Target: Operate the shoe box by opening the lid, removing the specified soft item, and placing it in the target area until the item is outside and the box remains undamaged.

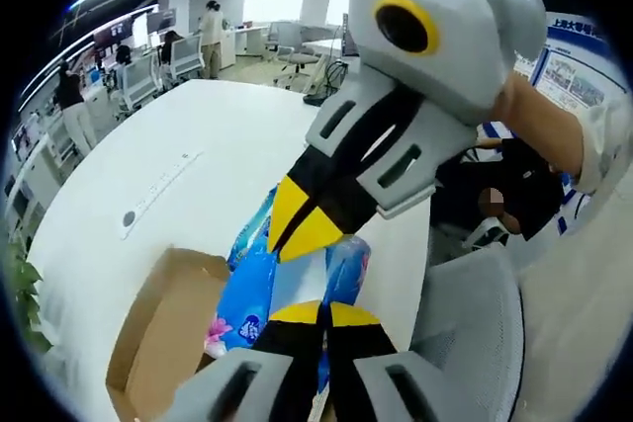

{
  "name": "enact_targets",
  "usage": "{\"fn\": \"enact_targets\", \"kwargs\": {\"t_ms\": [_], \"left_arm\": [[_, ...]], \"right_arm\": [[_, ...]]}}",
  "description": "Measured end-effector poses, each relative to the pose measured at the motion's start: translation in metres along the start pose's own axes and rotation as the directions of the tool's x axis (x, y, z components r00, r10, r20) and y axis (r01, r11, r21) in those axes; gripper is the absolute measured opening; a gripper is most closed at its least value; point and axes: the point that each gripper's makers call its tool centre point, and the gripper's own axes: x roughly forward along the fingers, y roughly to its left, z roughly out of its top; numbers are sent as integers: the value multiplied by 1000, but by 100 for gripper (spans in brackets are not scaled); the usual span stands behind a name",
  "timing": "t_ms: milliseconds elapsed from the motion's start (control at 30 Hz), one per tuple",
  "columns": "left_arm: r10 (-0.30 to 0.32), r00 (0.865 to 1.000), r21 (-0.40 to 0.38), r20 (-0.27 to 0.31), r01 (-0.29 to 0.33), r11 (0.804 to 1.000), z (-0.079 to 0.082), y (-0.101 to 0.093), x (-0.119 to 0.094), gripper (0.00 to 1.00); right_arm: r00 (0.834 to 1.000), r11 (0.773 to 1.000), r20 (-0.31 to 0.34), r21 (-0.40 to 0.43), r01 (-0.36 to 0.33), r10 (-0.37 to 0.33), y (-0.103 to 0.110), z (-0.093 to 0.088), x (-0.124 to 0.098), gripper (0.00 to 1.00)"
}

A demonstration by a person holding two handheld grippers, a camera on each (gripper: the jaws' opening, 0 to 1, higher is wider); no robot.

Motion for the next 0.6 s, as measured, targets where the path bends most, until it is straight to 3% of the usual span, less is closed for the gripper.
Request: {"fn": "enact_targets", "kwargs": {"t_ms": [600], "left_arm": [[-74,997,76,-28,76,994,53,-26,64,0]], "right_arm": [[997,990,-9,121,75,-75,-41,-61,-51,0]]}}
